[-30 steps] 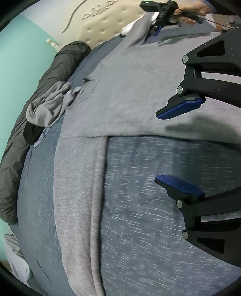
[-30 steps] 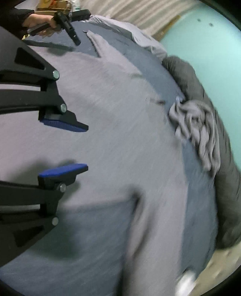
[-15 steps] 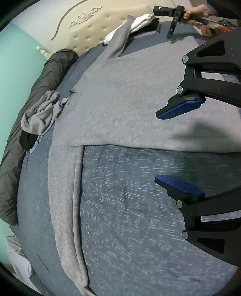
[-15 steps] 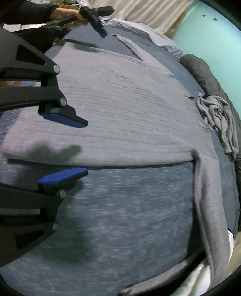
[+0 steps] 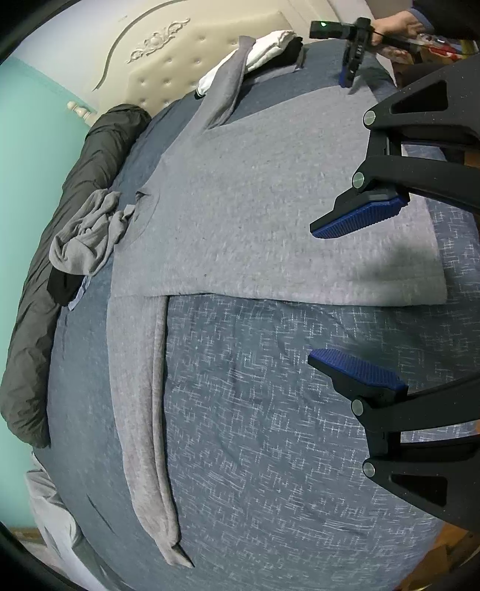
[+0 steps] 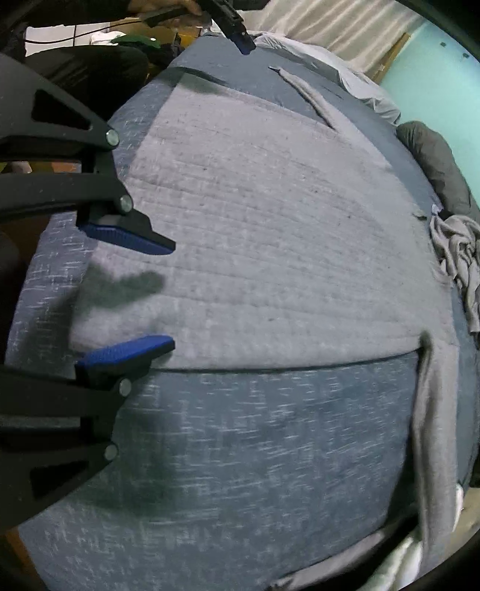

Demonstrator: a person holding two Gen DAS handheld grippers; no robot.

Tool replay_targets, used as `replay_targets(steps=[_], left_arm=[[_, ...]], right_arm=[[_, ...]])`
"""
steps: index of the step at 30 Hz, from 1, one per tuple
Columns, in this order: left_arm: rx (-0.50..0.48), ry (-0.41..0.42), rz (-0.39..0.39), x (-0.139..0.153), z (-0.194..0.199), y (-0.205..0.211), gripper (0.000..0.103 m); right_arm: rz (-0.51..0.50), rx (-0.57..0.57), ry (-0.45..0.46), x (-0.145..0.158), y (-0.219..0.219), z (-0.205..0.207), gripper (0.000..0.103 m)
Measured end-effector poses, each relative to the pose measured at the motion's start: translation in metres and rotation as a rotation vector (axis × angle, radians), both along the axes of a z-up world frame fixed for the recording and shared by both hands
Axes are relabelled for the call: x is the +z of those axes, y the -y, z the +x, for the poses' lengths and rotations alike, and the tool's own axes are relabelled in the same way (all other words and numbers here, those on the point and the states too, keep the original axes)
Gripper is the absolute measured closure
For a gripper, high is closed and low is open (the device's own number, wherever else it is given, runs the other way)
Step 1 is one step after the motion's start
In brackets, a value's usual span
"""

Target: Fold clothes

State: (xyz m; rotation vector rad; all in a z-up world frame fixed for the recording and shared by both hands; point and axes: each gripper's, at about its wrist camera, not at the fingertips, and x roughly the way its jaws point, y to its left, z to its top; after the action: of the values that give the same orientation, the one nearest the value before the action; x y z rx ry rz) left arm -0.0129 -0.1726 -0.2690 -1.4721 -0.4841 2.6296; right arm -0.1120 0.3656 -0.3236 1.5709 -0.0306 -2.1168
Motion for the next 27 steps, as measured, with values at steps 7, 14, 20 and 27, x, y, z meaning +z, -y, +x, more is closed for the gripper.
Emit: replay_targets(steps=[7, 14, 20, 27], left_arm=[[0.015, -0.004, 0.001, 0.002, 0.013, 0.007, 0.037], [0.017, -0.003, -0.003, 0.003, 0.016, 0.009, 0.037], [0.008, 0.037, -0.011, -0.011, 0.014, 0.007, 0.037], [-0.047, 0.099, -0.027, -0.034, 0.014, -0.007, 0.037]], right_arm=[[0.028, -0.022, 0.015, -0.008, -0.003, 0.008, 0.058], [0.090, 0.020, -0.004, -0.006, 0.000, 0.021, 0.058], [0.115, 0.056, -0.020, -0.015, 0.009, 0.025, 0.084], [0.051, -0.007, -0.099, 0.004, -0.020, 0.028, 0.098]])
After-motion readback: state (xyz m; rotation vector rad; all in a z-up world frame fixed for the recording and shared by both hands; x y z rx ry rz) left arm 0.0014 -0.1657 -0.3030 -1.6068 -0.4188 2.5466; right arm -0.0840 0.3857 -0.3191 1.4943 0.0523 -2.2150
